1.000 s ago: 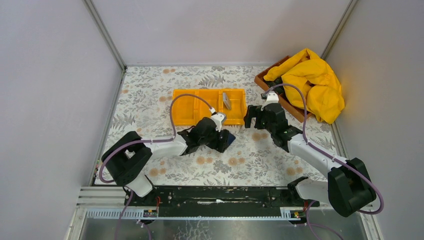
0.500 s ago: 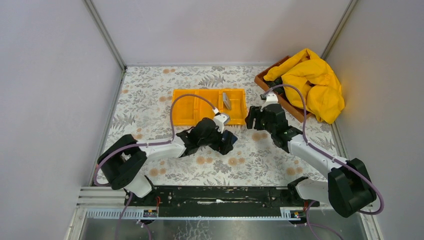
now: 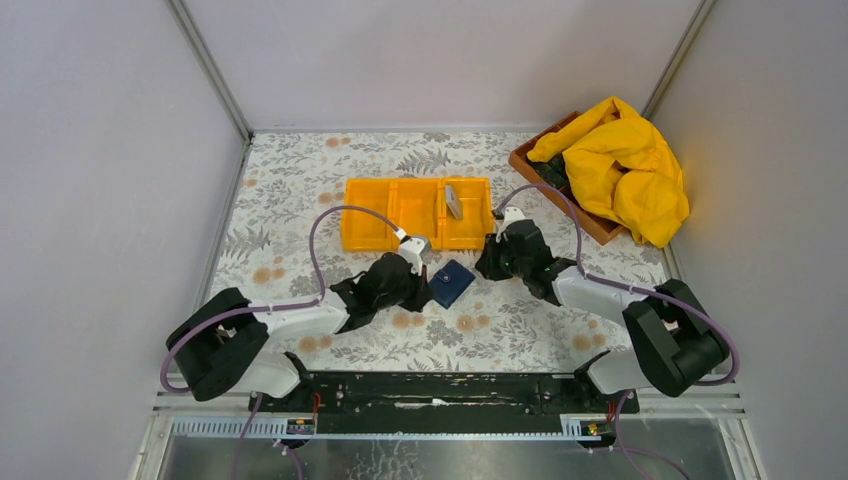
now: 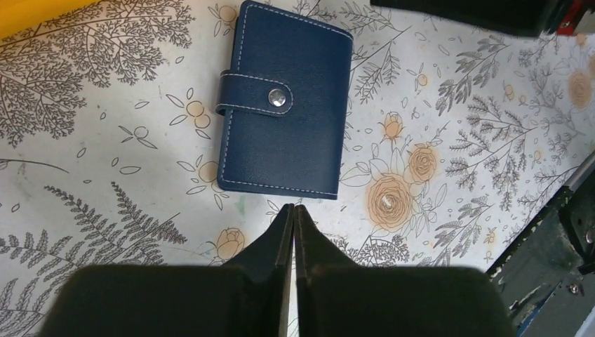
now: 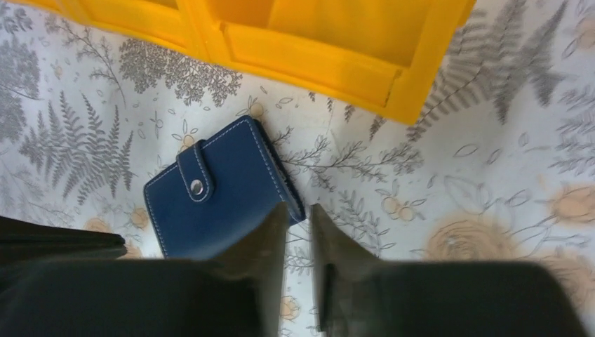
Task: Take the credit cards out of the card holder
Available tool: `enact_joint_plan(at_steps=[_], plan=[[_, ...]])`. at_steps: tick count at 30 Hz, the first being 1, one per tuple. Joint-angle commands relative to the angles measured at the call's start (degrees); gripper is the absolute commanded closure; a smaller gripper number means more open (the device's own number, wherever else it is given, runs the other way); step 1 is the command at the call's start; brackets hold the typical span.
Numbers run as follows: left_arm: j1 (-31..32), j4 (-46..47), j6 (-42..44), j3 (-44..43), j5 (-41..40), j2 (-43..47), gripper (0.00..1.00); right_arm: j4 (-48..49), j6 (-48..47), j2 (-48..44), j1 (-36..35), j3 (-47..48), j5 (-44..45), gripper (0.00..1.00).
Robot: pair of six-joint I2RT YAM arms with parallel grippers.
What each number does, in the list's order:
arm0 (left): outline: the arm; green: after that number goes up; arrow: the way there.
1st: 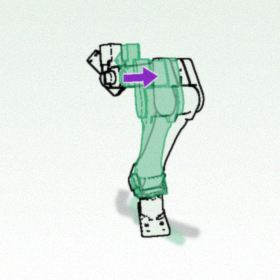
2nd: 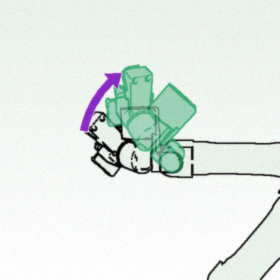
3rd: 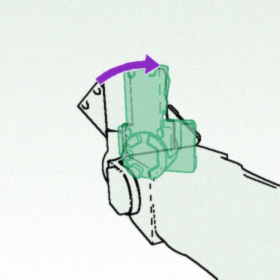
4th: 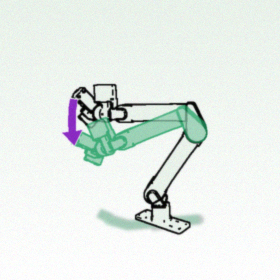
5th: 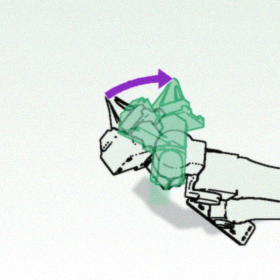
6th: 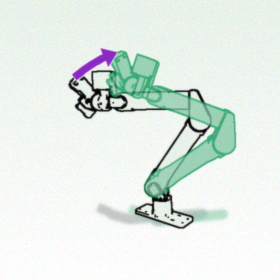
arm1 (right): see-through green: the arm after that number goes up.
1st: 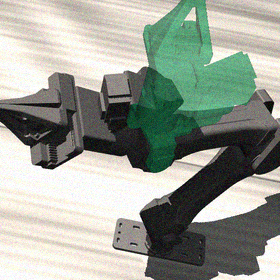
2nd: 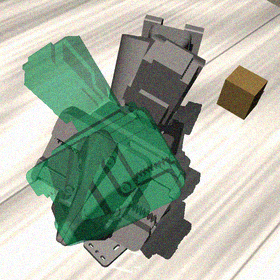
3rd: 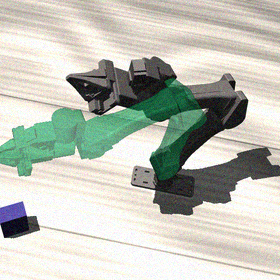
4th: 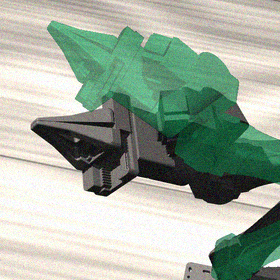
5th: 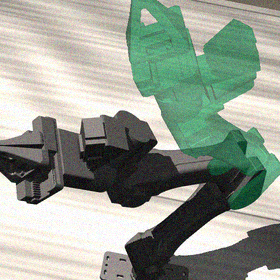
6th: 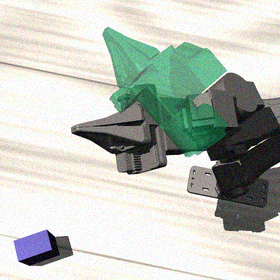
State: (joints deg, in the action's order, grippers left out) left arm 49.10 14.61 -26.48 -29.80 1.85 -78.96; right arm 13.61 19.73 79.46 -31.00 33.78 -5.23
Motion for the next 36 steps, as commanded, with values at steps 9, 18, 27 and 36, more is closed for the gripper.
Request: enact_joint_plan(at_steps=[9, 18, 27, 36], plan=[[0.2, 3.1, -1.8, -0.3, -2.1, 1.5, 0.21, 6.1, 2.2, 6.0, -2.0, 3.4, -4.7, 0.41], [0.2, 6.3, -6.4, 2.9, -1.6, -1.2, 0.24, 6.8, 1.9, 9.8, -3.4, 4.9, -5.1, 0.44], [0.4, 13.8, -10.3, 5.6, 1.4, -8.1, 0.28, 6.8, 2.5, 8.5, -4.1, 4.0, -6.4, 0.54], [0.4, 10.9, -9.5, 3.7, -2.5, -9.2, 0.29, 7.6, 4.1, 6.3, -4.4, 1.4, -8.2, 0.81]])
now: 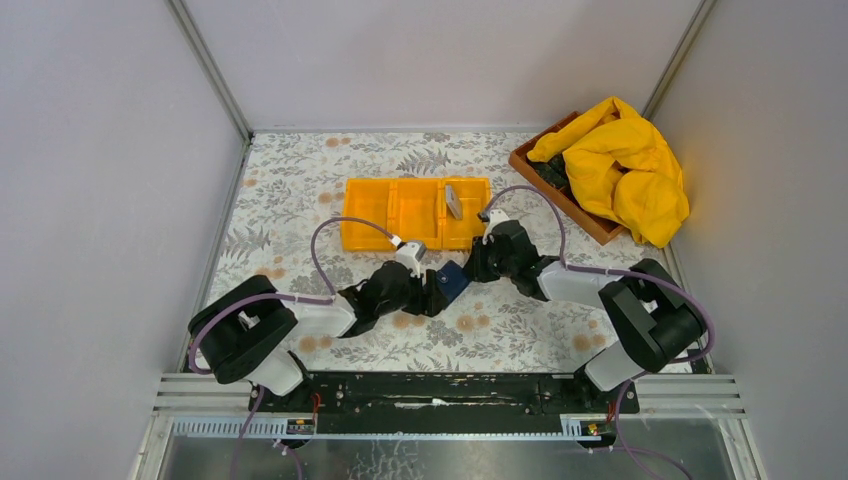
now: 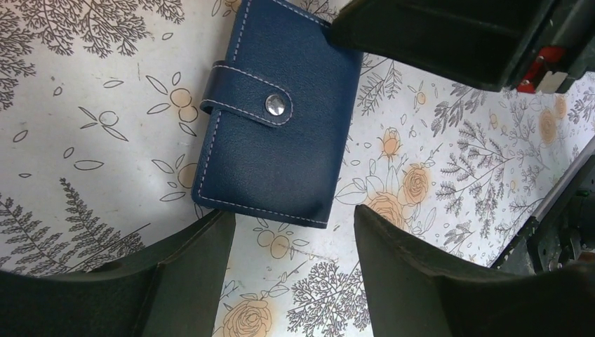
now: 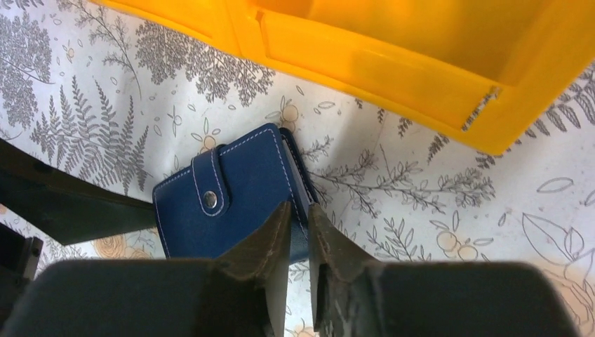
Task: Take the credit cards out of the card holder
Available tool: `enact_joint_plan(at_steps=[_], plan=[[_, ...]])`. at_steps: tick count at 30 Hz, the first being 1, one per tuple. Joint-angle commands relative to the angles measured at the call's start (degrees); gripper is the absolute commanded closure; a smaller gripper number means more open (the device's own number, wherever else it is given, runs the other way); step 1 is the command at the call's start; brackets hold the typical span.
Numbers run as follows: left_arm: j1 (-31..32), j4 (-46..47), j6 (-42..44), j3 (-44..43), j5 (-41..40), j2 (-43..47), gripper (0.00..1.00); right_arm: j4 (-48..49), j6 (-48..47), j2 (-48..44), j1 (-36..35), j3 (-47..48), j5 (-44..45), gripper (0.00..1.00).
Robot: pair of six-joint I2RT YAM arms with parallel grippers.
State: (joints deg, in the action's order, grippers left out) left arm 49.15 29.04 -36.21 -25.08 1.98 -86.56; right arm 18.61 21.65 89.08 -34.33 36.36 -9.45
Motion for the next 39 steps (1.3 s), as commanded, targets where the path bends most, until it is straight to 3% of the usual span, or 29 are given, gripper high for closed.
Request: enact_joint_plan(at_steps=[1, 6, 18, 20, 25, 27, 29, 33, 37, 39], plan=[[0.4, -4.3, 0.4, -1.4, -3.3, -1.5, 0.29, 2.7, 2.5, -4.1, -1.1, -2.0, -4.1, 0.85], [0.3, -7.5, 1.3, -3.7, -6.4, -0.6, 0.28, 3.0, 4.3, -9.2, -1.3, -6.6, -4.9, 0.98], [0.3, -12.3, 3.3, -7.7, -10.4, 0.7, 0.2, 1.0, 7.6, -23.1, -2.9, -17.9, -2.6, 0.99], [0.4, -13.6, 3.9, -7.9, -11.4, 2.9, 0.18, -1.6, 6.5, -25.7, -2.9, -17.5, -0.5, 0.91], [0.3, -19.9, 5.7, -8.9, -16.8, 8.9, 0.1, -6.2, 2.0, -25.3, -2.9, -12.5, 3.0, 0.45], [0.1, -23.7, 6.1, -9.9, -20.4, 11.3, 0.03, -7.2, 0.8, -23.0, -3.0, -9.9, 3.5, 0.34], [-0.2, -27.3, 6.5, -11.0, -23.5, 13.5, 0.0, -7.7, -0.1, -20.8, -3.3, -7.5, 4.3, 0.28], [-1.5, -31.1, 7.7, -11.3, -26.4, 17.9, 0.0, -10.0, -2.1, -15.6, -7.1, -1.6, 8.9, 0.28], [-2.8, -31.2, 8.2, -9.2, -29.7, 22.9, 0.0, -14.1, -4.4, -9.0, -11.8, 6.3, 15.2, 0.27], [-3.6, -30.4, 7.6, -7.3, -31.4, 25.2, 0.0, -15.9, -5.5, -5.9, -13.8, 9.3, 17.4, 0.22]])
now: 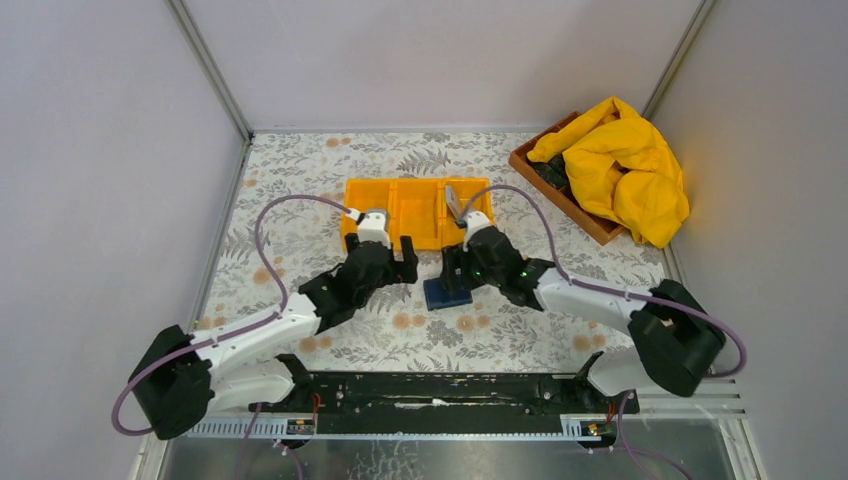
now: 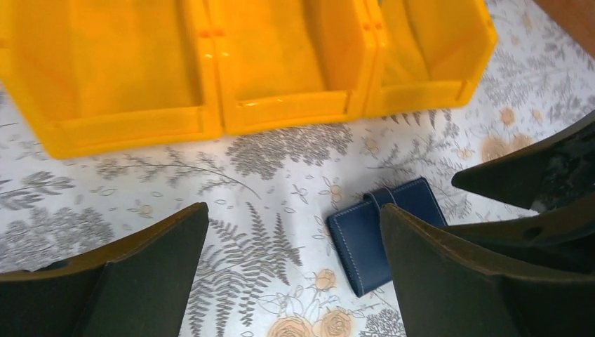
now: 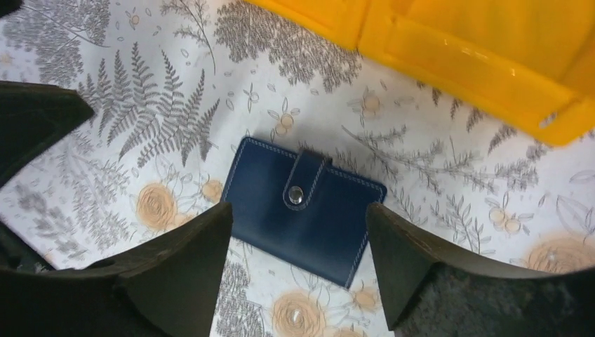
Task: Take the credit cards out of the card holder
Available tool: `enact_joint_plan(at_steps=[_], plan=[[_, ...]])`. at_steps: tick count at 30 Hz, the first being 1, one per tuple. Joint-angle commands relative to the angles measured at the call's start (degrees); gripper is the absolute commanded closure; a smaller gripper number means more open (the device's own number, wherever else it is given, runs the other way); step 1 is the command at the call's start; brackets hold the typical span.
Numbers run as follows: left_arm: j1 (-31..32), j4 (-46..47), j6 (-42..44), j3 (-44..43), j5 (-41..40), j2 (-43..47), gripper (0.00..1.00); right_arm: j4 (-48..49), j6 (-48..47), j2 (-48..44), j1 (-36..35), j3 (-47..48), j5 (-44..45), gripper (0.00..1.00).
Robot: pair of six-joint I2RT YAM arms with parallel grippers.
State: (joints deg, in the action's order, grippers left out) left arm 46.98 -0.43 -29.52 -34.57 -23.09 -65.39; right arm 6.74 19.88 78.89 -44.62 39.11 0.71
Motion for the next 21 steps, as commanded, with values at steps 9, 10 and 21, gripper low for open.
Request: enact_joint_plan(at_steps=[9, 10, 21], plan=[[-7.3, -0.1, -2.1, 8.6, -9.5, 12.0, 0.0, -7.9, -7.1, 13.8, -10.7, 13.3, 15.4, 0.16], [-7.3, -0.2, -2.2, 8.8, -10.0, 12.6, 0.0, -7.7, -7.3, 14.4, -11.1, 13.3, 15.6, 0.16], [-7.3, -0.2, -1.9, 8.4, -9.2, 11.3, 0.0, -10.3, -7.9, 19.6, -12.2, 16.1, 19.0, 0.53]])
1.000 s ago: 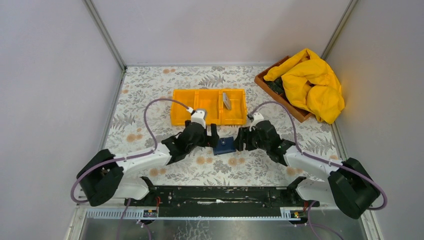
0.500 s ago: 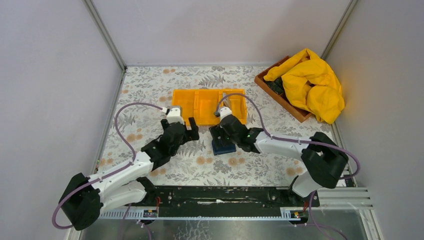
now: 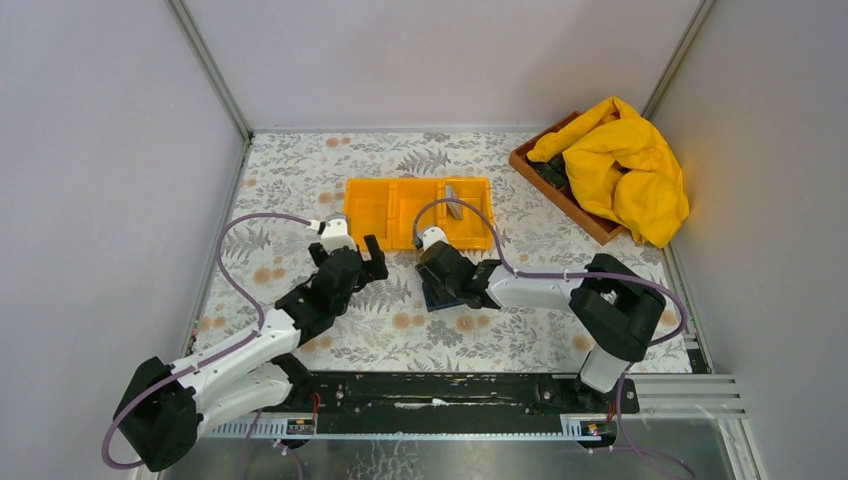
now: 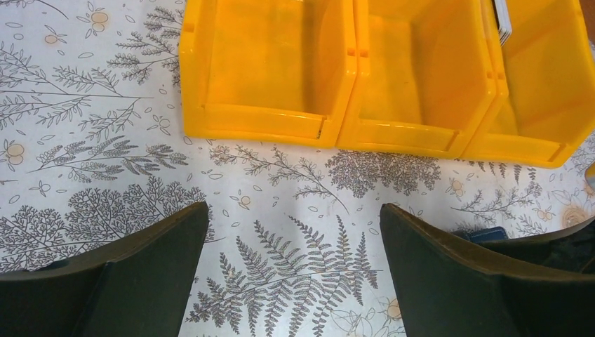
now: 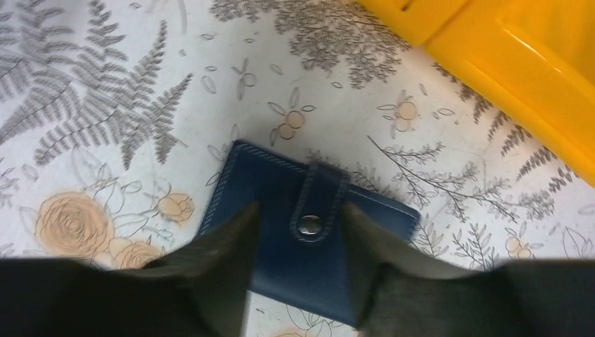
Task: Take the credit cards out of the card holder
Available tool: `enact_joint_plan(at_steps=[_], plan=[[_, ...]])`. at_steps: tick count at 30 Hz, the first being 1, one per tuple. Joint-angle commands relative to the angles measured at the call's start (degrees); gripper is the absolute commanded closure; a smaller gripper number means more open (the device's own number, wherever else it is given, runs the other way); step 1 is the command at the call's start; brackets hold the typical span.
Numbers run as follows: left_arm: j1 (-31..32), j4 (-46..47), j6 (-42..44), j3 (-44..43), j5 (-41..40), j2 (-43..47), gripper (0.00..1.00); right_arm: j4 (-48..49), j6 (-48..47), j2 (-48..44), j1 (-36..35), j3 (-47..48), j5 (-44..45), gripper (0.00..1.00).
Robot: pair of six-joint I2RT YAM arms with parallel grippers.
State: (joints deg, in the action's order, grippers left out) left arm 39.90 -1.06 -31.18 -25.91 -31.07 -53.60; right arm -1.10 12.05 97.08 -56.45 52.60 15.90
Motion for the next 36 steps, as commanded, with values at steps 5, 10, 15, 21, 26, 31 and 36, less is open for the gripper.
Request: enact_joint_plan(at_steps=[5, 10, 15, 21, 26, 31, 36], plan=[[-0.3, 0.8, -0.1, -0.1, -0.6, -0.4, 0.0, -3.3, 1.3, 1.5, -0.3, 2.6, 6.0, 0.8], [-0.3, 1.0, 0.1, -0.2, -0.3, -0.7, 0.0, -4.0, 2.2, 1.0, -0.4, 2.9, 7.2, 0.99], [-0.3, 1.2, 0.1, -0.1, -0.2, -1.0, 0.0, -4.4, 3.0, -1.5, -0.3, 2.7, 8.4, 1.0], [-0.3, 1.5, 0.2, -0.1, 0.4, -1.2, 0.0, -4.8, 3.6, -7.6, -0.3, 2.3, 8.5, 1.0], [-0.3, 1.6, 0.2, -0.1, 0.7, -1.2, 0.0, -5.9, 3.7, -12.1, -0.2, 2.9, 6.8, 1.0], [-0.2, 1.6, 0.2, -0.1, 1.0, -0.9, 0.0, -6.4, 3.8, -16.6, -0.2, 3.3, 4.4, 1.0], [-0.3, 1.6, 0.2, 0.0, 1.4, -0.9, 0.0, -6.4, 4.2, -19.6, -0.2, 2.2, 0.8, 1.0]])
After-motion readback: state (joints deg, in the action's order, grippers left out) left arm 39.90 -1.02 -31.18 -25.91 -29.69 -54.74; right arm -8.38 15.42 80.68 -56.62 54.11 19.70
